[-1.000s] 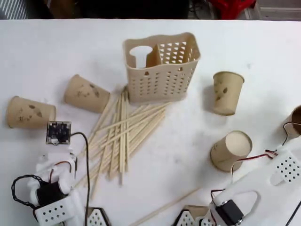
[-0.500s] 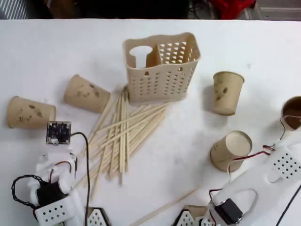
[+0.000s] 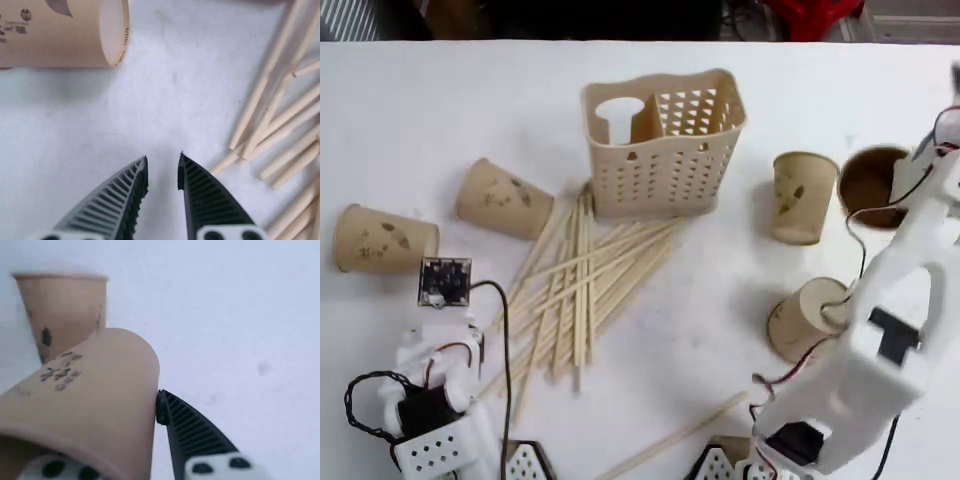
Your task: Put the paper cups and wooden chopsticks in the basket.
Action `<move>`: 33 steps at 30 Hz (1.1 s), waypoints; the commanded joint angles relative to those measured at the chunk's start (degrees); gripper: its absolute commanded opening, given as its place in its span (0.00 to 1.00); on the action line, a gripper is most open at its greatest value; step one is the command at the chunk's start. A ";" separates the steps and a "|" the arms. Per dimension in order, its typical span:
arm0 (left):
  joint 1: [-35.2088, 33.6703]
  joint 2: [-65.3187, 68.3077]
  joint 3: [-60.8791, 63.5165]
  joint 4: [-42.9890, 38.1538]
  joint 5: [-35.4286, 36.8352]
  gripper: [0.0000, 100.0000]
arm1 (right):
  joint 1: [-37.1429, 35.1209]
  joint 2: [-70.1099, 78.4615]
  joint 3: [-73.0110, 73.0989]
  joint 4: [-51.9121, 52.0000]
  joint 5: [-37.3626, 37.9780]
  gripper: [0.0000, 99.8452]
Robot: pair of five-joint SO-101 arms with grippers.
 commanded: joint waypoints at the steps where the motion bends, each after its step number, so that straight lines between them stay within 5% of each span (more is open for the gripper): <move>1: -0.22 0.22 0.00 0.44 -0.70 0.12 | -3.91 -18.24 -0.09 0.04 -2.64 0.02; 8: -0.22 0.22 0.00 0.44 -0.70 0.12 | -20.70 -28.97 -1.23 -0.57 -9.32 0.02; 15: -0.22 0.22 0.00 0.44 -0.70 0.12 | -32.40 -24.40 -6.15 -6.55 -16.18 0.02; 33: -0.22 0.22 0.00 0.44 -0.70 0.12 | -36.09 2.95 -15.21 -8.40 -21.45 0.02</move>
